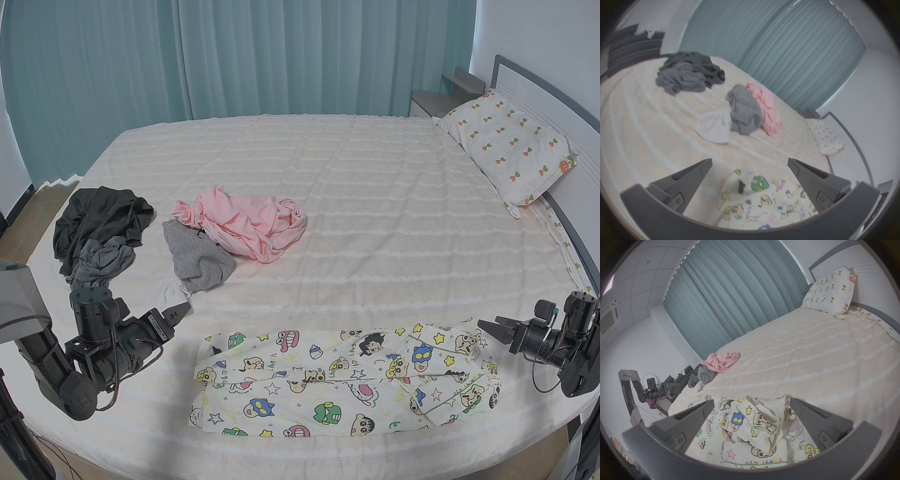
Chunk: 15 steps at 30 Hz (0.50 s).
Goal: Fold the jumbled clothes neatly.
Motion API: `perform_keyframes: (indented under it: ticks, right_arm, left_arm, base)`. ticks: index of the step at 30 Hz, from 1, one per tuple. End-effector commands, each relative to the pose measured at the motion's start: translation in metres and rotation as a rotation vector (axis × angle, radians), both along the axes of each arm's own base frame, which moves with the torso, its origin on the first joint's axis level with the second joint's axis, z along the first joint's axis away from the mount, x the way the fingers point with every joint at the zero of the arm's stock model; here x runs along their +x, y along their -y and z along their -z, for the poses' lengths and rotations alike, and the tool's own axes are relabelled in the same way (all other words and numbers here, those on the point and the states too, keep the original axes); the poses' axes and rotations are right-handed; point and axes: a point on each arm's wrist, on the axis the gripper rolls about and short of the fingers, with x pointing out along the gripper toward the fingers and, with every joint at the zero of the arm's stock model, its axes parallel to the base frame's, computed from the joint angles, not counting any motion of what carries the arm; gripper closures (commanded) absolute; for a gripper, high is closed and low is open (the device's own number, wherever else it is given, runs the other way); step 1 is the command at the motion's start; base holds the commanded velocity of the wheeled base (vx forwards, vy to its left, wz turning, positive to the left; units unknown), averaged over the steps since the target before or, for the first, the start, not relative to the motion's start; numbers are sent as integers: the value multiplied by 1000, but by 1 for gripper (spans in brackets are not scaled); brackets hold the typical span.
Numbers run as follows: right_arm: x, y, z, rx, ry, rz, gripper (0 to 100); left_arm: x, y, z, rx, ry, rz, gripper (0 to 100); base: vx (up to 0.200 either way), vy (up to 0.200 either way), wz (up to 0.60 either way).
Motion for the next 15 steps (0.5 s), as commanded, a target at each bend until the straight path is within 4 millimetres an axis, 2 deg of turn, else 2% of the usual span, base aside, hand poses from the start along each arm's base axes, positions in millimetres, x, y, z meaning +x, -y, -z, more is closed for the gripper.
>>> perform_keyframes:
  ticks: [1,6,8,15]
  right_arm:
    - [-10,-10,-9,6,12,-31,0]
    - [-19,-15,-14,5,18,-45,0]
    - [-23,-20,-15,5,12,-62,0]
    - [-26,-24,-14,4,1,-75,0]
  left_arm:
    - [14,5,4,-71,-170,109,0]
    - [48,13,-5,-233,-344,79,0]
    - [58,15,1,-262,-379,99,0]
    - [73,20,14,-278,-402,124,0]
  base:
    - [0,0,0]
    - [0,0,0]
    - [0,0,0]
    - [0,0,0]
